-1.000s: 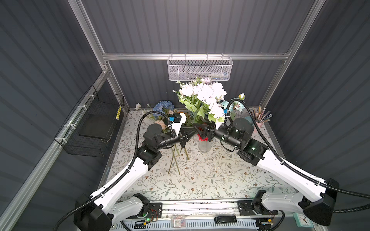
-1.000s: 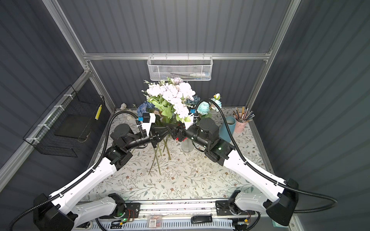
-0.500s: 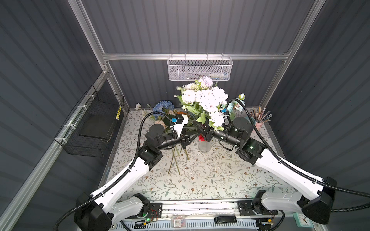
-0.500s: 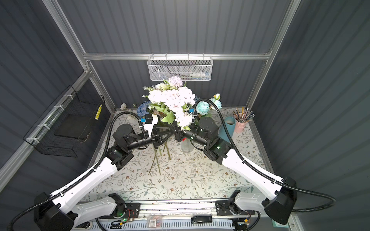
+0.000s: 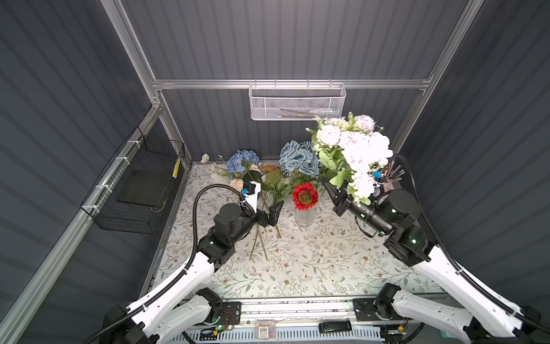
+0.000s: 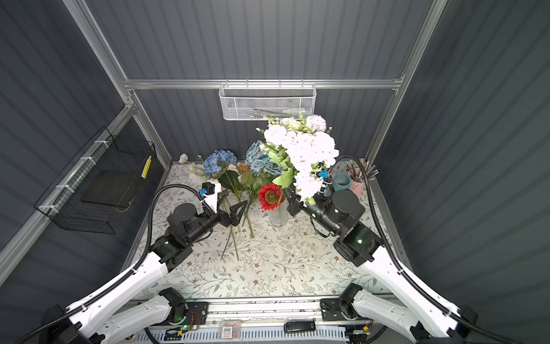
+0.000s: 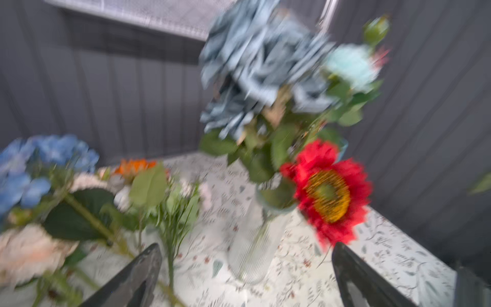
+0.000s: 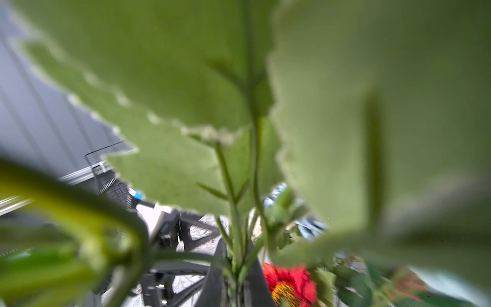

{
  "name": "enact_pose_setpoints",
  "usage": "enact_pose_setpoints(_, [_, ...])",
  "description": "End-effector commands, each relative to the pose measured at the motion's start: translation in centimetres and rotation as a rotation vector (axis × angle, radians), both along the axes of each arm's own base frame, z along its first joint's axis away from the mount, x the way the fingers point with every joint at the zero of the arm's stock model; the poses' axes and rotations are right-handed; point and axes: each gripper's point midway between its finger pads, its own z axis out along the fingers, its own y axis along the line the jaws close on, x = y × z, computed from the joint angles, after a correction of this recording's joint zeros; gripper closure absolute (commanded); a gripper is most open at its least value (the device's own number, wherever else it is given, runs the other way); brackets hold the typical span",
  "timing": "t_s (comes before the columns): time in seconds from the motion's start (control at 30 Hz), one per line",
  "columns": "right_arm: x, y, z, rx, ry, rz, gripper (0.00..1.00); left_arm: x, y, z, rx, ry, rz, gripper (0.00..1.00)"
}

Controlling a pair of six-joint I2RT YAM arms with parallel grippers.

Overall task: Arrange flowers in a vase
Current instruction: Pass the flowers, then gather the flowers for the vase.

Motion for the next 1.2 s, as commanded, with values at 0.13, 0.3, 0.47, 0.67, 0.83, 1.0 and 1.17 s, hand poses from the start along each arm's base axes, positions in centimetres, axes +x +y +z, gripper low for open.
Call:
enact_pose_setpoints(0.13, [1.9, -5.5, -3.8, -0.043, 0.004, -0.286, 1.0, 0.5, -2.4, -6.3, -0.063, 0.082, 0.019, 0.0])
enact_pose_setpoints(0.3, [3.5, -7.3, -6.7, -0.012, -0.004, -0.397, 1.0, 0.0, -6.8, -5.2, -0.08, 0.016, -0.053, 0.0])
enact_pose_setpoints(0.47, [4.9, -7.3, -8.6, 0.015, -0.021, -0.428, 1.0, -0.9, -11.8, -4.4, -0.123, -0.016, -0.179, 0.0])
enact_pose_setpoints(0.67, [5.1, -7.0, -8.7, 0.095, -0.133, -0.415, 1.0, 0.5, -13.5, -3.4, -0.12, -0.065, -0.171, 0.0])
enact_pose_setpoints(0.83, [5.0, -5.6, -8.2, 0.135, -0.258, -0.362, 1.0, 2.6, -13.2, -1.4, -0.085, -0.155, -0.077, 0.0])
enact_pose_setpoints(1.0, [5.2, -4.7, -7.5, 0.173, -0.342, -0.333, 1.0, 4.7, -11.9, 0.2, -0.034, -0.234, 0.063, 0.0])
enact_pose_setpoints(1.17, [5.2, -3.3, -7.2, 0.201, -0.399, -0.274, 1.0, 6.0, -9.7, 1.0, -0.009, -0.275, 0.196, 0.0])
